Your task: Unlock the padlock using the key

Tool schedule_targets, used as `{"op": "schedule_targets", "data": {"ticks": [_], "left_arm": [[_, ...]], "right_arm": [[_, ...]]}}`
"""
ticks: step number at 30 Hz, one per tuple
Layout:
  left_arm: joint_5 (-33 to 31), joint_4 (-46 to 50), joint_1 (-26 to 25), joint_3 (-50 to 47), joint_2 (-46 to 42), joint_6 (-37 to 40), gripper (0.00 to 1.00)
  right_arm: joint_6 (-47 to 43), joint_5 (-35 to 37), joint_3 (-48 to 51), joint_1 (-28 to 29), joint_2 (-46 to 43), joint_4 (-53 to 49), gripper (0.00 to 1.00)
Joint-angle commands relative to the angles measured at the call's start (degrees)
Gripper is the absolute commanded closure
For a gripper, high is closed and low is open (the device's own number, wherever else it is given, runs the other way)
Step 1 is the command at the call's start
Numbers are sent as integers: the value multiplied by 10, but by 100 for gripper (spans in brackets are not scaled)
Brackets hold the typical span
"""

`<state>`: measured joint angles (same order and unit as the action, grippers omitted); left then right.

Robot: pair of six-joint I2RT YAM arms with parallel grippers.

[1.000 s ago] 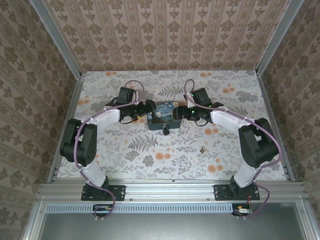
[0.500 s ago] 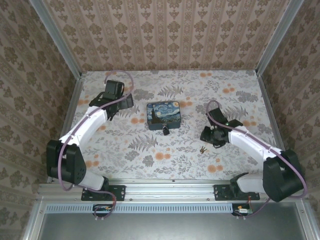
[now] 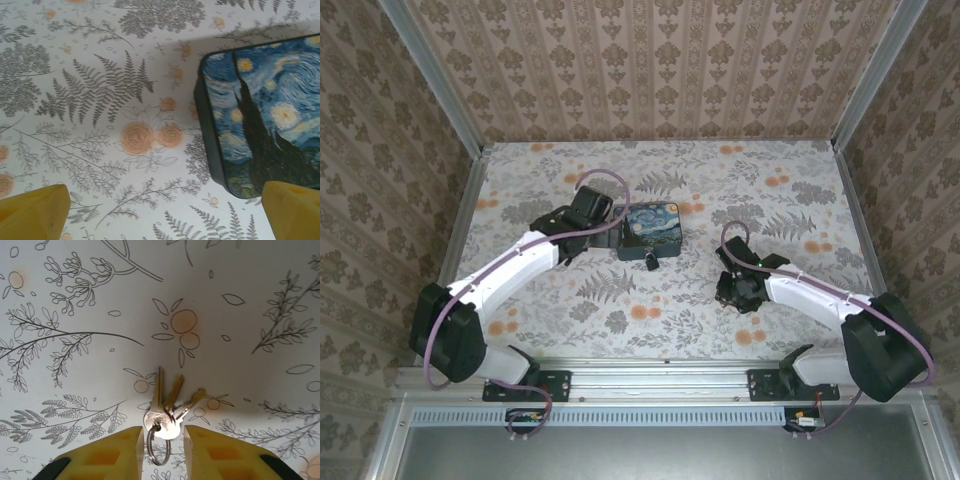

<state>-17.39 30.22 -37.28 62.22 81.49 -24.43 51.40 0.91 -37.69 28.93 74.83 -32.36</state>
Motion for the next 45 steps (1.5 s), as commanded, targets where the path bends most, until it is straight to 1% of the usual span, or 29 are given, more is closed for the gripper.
{"op": "schedule_targets", "data": {"ticks": [1, 5, 11, 12, 15, 16, 17, 19, 23, 27, 28, 33, 38, 40, 42, 45], "left_arm": [[-1, 7, -20, 6, 21, -15, 0], [-1, 9, -34, 16, 35, -14, 0], [-9, 8, -36, 20, 30, -2, 0], [-10, 6, -36, 19, 28, 1, 0], [-6, 7, -41, 18, 23, 7, 0], [-7, 11, -44, 18, 22, 8, 0], [-9, 12, -46, 15, 21, 8, 0], [-8, 11, -48, 10, 16, 9, 1], [-8, 13, -48, 8, 10, 14, 1], [2, 27, -56, 24, 12, 27, 2], [6, 32, -62, 27, 12, 27, 2], [15, 61, -80, 34, 12, 14, 3], [25, 69, -85, 33, 3, 3, 3], [48, 69, -85, 35, 1, 0, 3], [101, 60, -85, 33, -3, -10, 3], [237, -16, -86, 0, -17, -44, 8]], "right_arm": [[17, 11, 2, 4, 11, 13, 73], [15, 9, 5, 5, 26, 11, 73], [9, 10, 8, 14, 45, 14, 74], [7, 9, 9, 14, 64, 14, 74], [7, 8, 9, 15, 80, 14, 79], [7, 8, 10, 15, 83, 14, 82], [8, 7, 11, 16, 85, 27, 84], [8, 9, 15, 16, 85, 33, 85], [-3, 16, 22, 16, 72, 46, 90], [-48, 17, 21, 16, 53, 54, 98], [-62, 18, 18, 16, 27, 53, 98], [-110, 18, 5, 15, -15, 43, 95], [-137, 6, -11, 14, -38, 33, 97], [-146, 2, -22, 14, -45, 25, 98], [-158, -7, -31, 14, -54, 22, 98], [-173, -32, -49, 13, -68, 23, 97]]}}
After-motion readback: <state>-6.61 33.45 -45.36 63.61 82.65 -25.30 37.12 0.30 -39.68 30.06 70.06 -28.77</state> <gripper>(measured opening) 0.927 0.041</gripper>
